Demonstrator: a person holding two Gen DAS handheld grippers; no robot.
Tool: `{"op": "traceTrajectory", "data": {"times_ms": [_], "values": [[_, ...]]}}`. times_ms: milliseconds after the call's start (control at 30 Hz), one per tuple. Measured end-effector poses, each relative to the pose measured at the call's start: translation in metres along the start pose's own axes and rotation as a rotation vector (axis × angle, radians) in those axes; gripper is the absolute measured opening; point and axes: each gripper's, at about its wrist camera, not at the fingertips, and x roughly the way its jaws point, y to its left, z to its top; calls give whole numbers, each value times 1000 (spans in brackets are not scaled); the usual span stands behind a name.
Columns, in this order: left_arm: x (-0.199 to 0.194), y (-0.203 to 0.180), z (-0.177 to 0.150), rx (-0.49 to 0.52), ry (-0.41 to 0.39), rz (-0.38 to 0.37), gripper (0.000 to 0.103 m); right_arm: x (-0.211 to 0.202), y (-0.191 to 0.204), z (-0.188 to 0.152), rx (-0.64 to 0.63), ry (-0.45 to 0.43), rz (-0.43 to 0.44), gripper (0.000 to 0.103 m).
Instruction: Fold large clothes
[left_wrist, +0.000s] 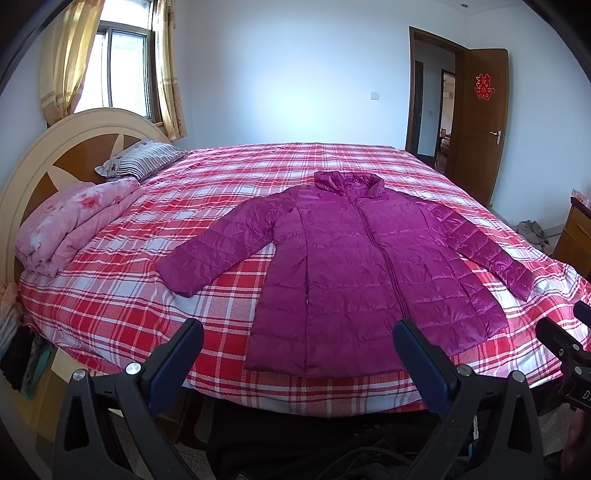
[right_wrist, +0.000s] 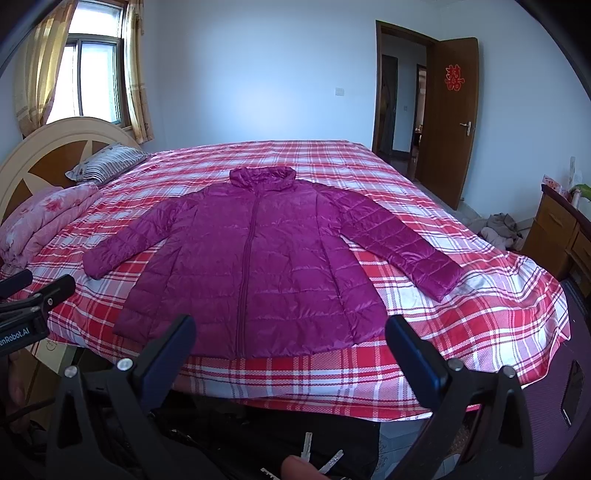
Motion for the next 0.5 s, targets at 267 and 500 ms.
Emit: {"op": "traceTrajectory", "data": {"times_ms": [267, 500], "values": [[4, 1, 4, 10, -1, 1, 102, 5, -4, -2, 9, 5, -4, 103], [35, -4, 15, 52, -7, 38, 102, 22, -15, -3, 7, 3, -32, 103]]}}
